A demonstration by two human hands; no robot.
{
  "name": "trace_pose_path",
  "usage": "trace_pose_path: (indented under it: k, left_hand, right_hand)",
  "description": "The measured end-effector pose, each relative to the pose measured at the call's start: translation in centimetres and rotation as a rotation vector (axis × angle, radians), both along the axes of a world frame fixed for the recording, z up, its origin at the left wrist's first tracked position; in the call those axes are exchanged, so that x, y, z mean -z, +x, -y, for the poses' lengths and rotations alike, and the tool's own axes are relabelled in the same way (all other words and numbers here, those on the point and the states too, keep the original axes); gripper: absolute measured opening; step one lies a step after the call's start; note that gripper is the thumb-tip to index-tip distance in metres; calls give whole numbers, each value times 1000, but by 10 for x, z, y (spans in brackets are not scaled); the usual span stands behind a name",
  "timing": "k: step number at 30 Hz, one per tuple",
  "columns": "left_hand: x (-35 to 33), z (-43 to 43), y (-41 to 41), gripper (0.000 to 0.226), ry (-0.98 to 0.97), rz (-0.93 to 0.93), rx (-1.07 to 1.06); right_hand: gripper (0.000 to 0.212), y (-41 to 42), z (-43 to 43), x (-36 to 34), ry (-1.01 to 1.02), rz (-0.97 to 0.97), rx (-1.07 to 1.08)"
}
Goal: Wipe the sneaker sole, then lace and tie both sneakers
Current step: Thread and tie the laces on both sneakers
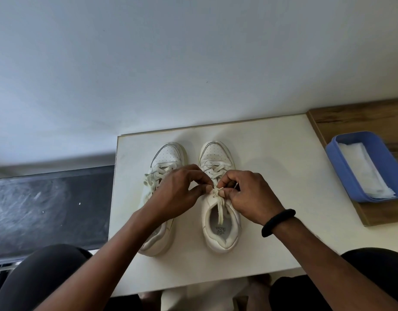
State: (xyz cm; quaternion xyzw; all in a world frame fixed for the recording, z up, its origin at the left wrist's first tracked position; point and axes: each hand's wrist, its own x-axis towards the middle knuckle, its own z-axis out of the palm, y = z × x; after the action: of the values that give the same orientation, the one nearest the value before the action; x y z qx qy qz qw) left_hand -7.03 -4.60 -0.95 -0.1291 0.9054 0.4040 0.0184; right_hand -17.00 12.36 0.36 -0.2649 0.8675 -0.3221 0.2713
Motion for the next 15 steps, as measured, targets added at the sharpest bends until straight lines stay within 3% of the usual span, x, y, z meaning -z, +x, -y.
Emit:
trace_pose_path:
  k: [15]
  left_hand:
    - [0, -5, 0, 12, -87, 10, -96]
  right_hand:
    - [29, -11, -6, -11, 85, 116, -117]
